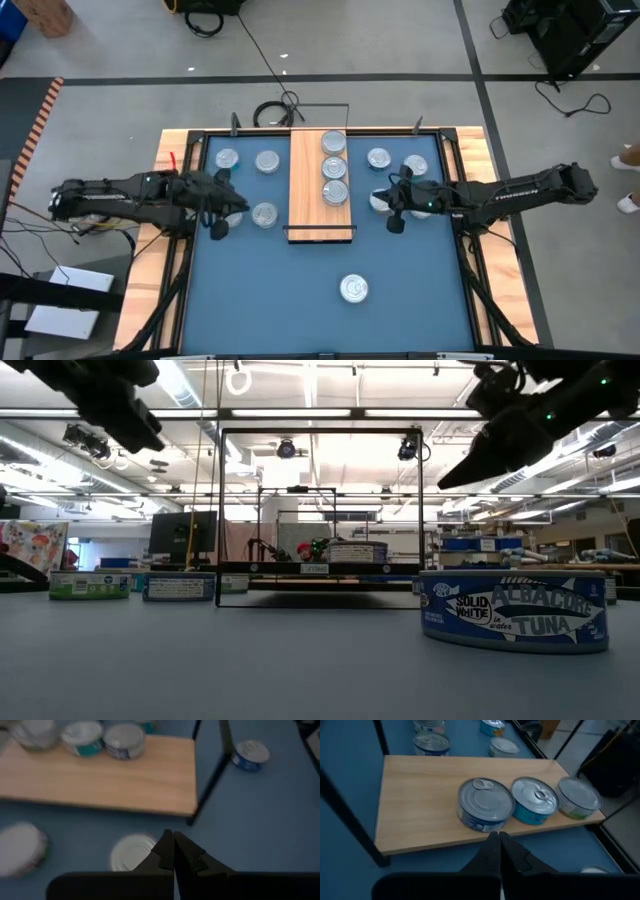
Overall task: Stack canned seafood by type on shelf
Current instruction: Stack the green tuna can on top of the other green tuna can on the shelf
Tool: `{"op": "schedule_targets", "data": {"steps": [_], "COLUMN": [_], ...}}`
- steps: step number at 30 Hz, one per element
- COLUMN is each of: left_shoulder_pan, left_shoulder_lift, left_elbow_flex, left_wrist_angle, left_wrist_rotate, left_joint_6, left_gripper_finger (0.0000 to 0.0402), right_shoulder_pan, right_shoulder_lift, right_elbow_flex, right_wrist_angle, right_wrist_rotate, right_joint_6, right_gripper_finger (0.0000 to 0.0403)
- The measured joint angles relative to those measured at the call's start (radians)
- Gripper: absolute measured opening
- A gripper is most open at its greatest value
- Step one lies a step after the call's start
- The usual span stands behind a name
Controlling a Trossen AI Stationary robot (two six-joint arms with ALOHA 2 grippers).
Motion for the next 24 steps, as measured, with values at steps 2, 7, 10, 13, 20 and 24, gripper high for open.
{"op": "schedule_targets", "data": {"steps": [2,7,10,13,20,24], "left_shoulder_pan": [-0.067,-0.222,-0.283,-0.312,-0.317,-0.317], "left_shoulder_lift": [0.003,0.067,0.13,0.196,0.342,0.419], "left_elbow_flex": [0.0,0.0,0.0,0.0,0.0,0.0], "left_wrist_angle": [-0.051,-0.195,-0.242,-0.26,-0.273,-0.302], "left_wrist_rotate": [-0.035,-0.13,-0.181,-0.214,-0.277,-0.336], "left_joint_6": [-0.064,-0.217,-0.289,-0.341,-0.417,-0.472], "left_gripper_finger": [0.0001,0.0002,0.0016,0.0043,0.0113,0.0129], "right_shoulder_pan": [0.032,0.072,0.075,0.075,0.058,0.048], "right_shoulder_lift": [0.0,0.0,0.0,0.0,0.0,0.0], "right_elbow_flex": [0.0,0.0,0.001,0.001,0.001,0.002], "right_wrist_angle": [-0.001,-0.001,-0.001,-0.001,-0.001,0.009], "right_wrist_rotate": [0.05,0.141,0.166,0.169,0.17,0.17], "right_joint_6": [0.0,0.001,0.001,-0.001,-0.035,-0.066], "right_gripper_finger": [0.0,0.0,0.0,0.0,0.0,0.0]}}
